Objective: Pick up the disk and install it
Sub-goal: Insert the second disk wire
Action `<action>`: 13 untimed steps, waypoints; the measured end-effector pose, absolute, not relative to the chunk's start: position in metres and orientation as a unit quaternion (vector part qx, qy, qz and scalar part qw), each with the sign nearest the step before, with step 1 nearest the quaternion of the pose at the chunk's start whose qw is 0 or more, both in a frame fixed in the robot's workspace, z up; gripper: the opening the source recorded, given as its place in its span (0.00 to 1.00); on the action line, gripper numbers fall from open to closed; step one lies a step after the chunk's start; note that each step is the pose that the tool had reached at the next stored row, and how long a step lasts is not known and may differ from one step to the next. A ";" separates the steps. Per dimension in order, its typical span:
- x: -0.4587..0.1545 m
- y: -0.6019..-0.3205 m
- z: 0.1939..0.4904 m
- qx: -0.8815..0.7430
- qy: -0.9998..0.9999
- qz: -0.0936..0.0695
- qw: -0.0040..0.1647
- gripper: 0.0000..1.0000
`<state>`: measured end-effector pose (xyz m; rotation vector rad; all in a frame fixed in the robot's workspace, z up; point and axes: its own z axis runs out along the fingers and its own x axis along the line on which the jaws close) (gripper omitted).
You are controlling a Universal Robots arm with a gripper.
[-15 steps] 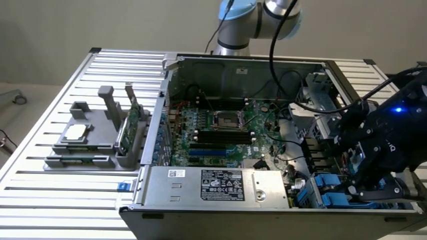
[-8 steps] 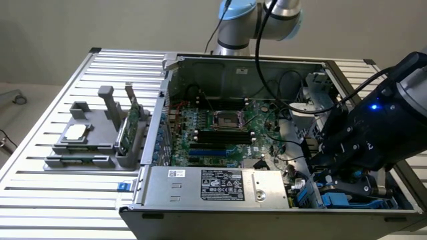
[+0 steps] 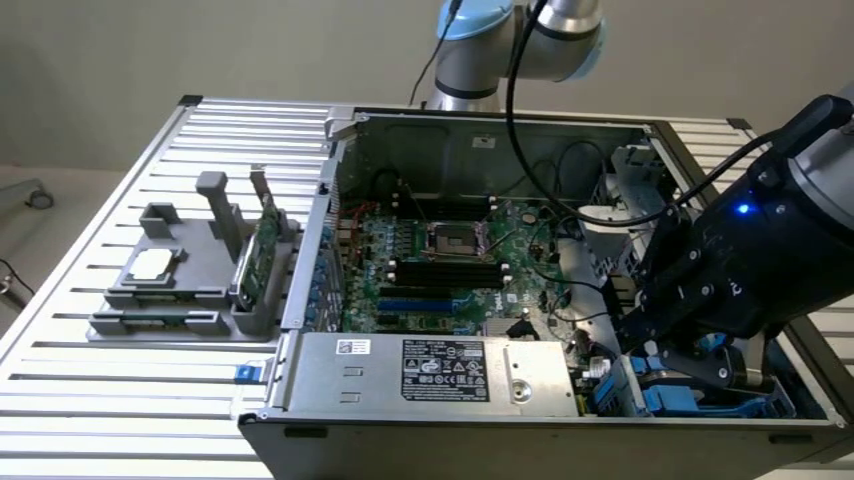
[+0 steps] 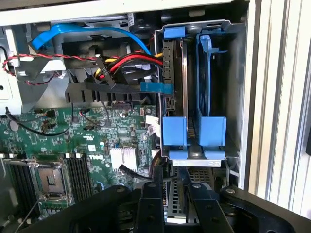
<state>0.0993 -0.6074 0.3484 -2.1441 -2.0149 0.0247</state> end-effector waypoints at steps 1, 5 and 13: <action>0.099 -0.607 0.348 -0.725 -0.681 0.008 0.099 0.26; 0.099 -0.607 0.348 -0.725 -0.681 0.008 0.099 0.24; 0.099 -0.607 0.348 -0.725 -0.681 0.008 0.099 0.11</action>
